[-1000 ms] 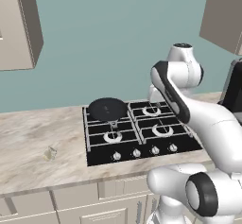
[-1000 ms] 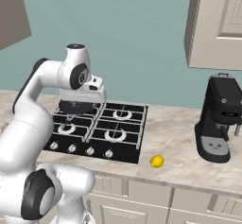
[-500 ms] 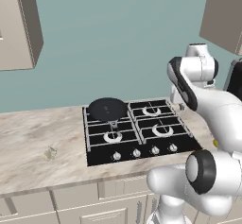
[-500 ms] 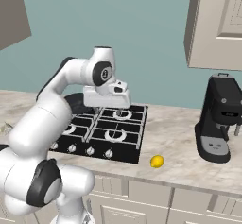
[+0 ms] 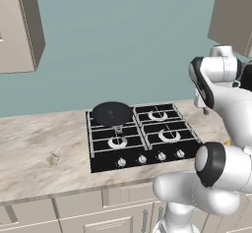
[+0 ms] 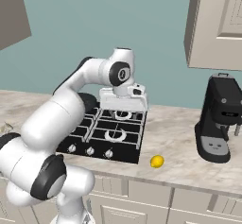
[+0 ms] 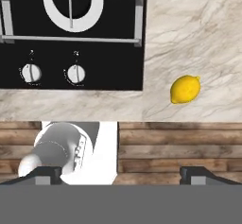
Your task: Put the lemon and garlic in the pan. Then turn on the rear left burner and set the heat to medium.
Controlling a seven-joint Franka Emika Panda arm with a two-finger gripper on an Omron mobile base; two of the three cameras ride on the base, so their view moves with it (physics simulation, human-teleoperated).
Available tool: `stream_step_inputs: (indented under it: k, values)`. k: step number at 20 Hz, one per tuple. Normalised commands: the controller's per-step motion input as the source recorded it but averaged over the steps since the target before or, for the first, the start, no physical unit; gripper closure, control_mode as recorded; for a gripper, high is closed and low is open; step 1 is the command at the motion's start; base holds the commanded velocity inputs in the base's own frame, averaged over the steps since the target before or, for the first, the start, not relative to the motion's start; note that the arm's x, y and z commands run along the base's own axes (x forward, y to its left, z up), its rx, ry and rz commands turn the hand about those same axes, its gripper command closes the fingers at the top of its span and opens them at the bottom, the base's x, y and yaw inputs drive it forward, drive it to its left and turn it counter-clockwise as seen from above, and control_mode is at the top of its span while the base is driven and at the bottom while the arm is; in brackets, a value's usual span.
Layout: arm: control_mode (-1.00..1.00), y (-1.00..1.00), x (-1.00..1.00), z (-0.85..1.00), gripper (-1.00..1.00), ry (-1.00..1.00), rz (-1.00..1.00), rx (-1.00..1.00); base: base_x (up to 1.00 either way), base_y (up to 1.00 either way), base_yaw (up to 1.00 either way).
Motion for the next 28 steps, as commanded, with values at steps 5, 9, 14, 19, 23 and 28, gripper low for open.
stream_step_inputs:
  k: [5,9,14,19,23,28]
  values:
    - [-1.00,-0.50,0.00,-0.08,-1.00,0.02,-0.04,0.00,0.00,0.00,0.00]
    - [-1.00,-0.46,0.00,-0.06,-1.00,0.01,-0.03,0.00,0.00,0.00,0.00]
    - [-1.00,-0.28,-0.01,-0.16,-1.00,0.00,-0.01,0.00,0.00,0.00,0.00]
    - [-1.00,-0.10,-0.03,-0.14,-1.00,0.00,0.00,0.00,0.00,0.00,0.00]
    - [-1.00,-0.04,-0.04,-0.14,-1.00,-0.03,0.00,0.00,0.00,0.00,0.00]
    - [-1.00,0.00,-0.08,-0.18,-1.00,-0.05,0.00,0.00,0.00,0.00,0.00]
